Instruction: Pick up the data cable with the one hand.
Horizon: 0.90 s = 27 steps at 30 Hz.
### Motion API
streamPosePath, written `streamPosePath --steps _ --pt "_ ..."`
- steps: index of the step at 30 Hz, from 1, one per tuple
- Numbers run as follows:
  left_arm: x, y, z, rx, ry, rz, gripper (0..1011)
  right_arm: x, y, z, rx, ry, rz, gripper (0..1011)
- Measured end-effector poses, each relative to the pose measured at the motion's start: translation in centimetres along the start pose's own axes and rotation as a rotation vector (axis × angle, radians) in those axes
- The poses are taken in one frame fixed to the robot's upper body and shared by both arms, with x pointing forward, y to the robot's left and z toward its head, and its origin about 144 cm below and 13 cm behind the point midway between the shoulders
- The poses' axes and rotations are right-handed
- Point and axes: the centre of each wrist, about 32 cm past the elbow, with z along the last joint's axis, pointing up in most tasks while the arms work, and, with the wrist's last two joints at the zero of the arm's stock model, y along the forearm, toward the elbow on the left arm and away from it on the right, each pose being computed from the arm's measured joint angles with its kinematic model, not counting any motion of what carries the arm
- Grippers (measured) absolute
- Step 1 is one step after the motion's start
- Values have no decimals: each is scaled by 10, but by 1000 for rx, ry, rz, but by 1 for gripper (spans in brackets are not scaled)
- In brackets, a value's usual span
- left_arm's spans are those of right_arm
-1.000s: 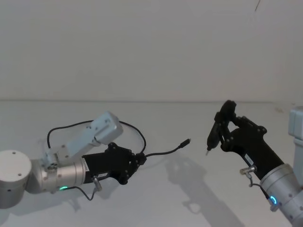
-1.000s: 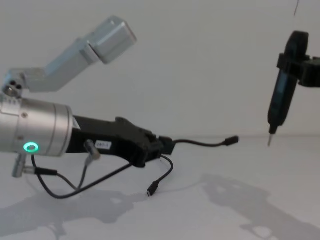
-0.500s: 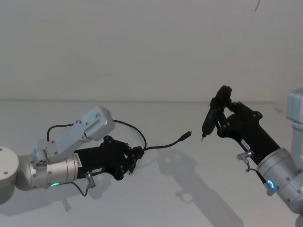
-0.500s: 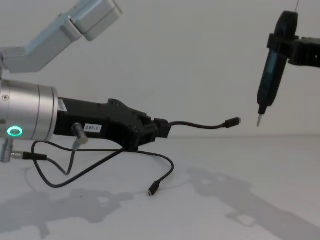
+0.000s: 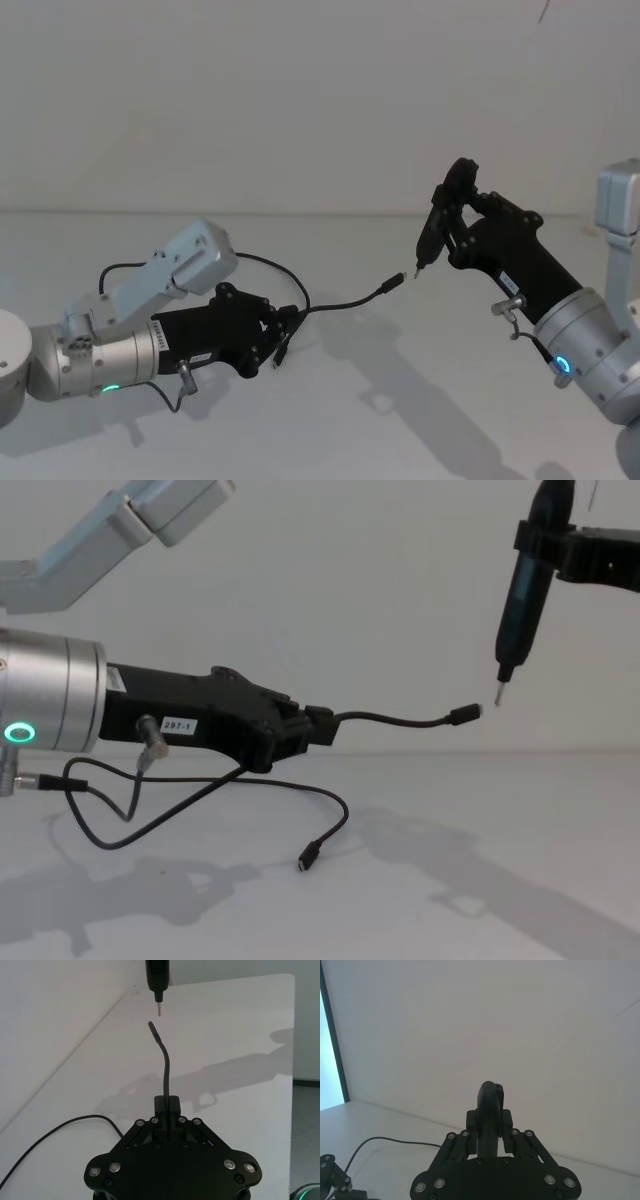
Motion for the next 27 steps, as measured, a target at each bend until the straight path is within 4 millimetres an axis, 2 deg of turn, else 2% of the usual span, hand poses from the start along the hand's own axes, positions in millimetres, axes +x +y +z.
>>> streamPosePath --steps 27 --pt "0 2 1 -6 -6 -1 35 5 13 -6 -4 -8 12 279"
